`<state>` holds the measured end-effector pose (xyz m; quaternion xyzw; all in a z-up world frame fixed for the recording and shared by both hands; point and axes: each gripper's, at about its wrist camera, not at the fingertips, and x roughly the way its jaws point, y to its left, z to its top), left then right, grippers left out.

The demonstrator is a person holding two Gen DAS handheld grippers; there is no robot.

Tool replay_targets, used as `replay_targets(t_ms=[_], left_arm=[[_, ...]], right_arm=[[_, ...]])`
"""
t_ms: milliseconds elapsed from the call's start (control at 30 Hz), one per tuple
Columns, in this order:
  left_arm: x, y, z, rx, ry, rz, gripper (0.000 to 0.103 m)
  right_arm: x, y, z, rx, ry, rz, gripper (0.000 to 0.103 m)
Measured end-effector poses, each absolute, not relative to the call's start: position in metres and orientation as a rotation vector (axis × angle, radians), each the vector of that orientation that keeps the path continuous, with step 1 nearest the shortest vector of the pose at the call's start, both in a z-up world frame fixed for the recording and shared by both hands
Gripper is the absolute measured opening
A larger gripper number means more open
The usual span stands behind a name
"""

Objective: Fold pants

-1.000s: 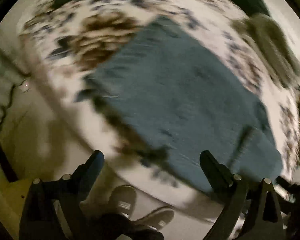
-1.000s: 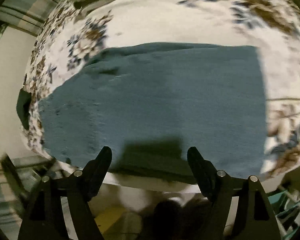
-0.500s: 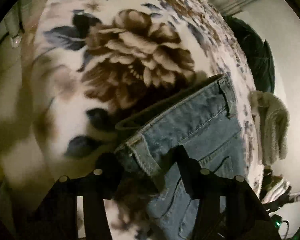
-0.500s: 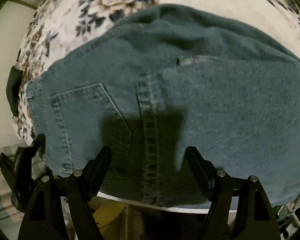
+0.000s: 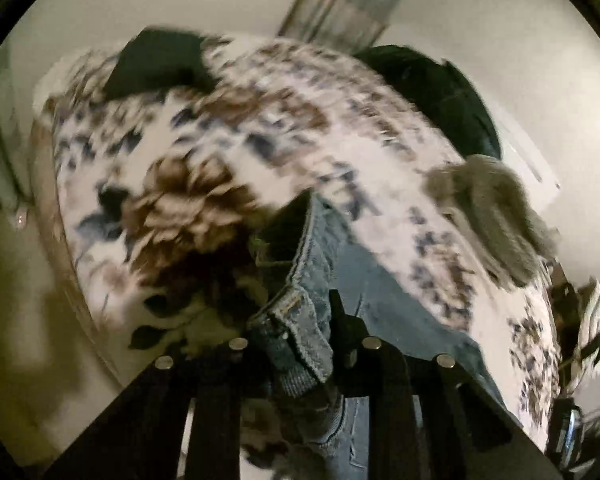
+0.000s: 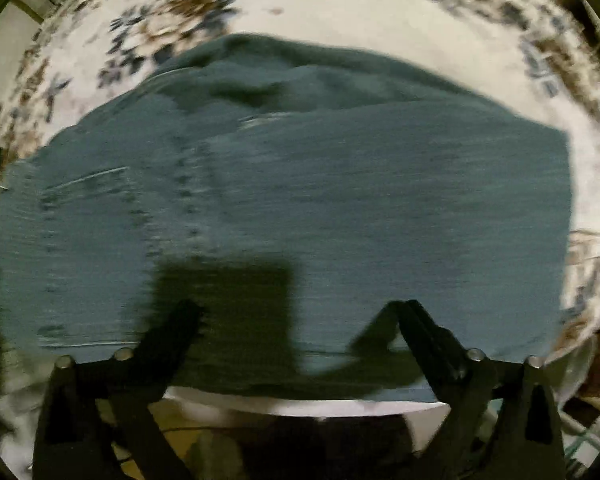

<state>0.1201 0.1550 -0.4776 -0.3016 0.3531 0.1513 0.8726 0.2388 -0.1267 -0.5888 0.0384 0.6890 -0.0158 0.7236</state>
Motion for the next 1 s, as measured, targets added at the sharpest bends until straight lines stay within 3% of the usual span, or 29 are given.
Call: replay_targets(t_ms=[267,567,800,1000], left_arm=[[0.117,0.101,-0.415,-0.544,0.679,0.225,0.018],[0.122,-0.026,-0.357,-0.354,0.647,0.047,0.018],[0.132,-0.150,-0.371,-0.300,0.685,-0.150,0.017],[0.140,-0.256,-0.437,-0.218,0.827,-0.263,0.018]], right_arm=[[0.225,-0.172,-0.577,0.088,1.478,-0.058,0.102],[0.207,-0.275,-0.550,0.237,1.442,-0.083,0.102],[0.172,-0.400,-0.543,0.324,1.444,-0.210,0.102],[0.135,-0.498,-0.557,0.392,1.464,-0.351,0.102]])
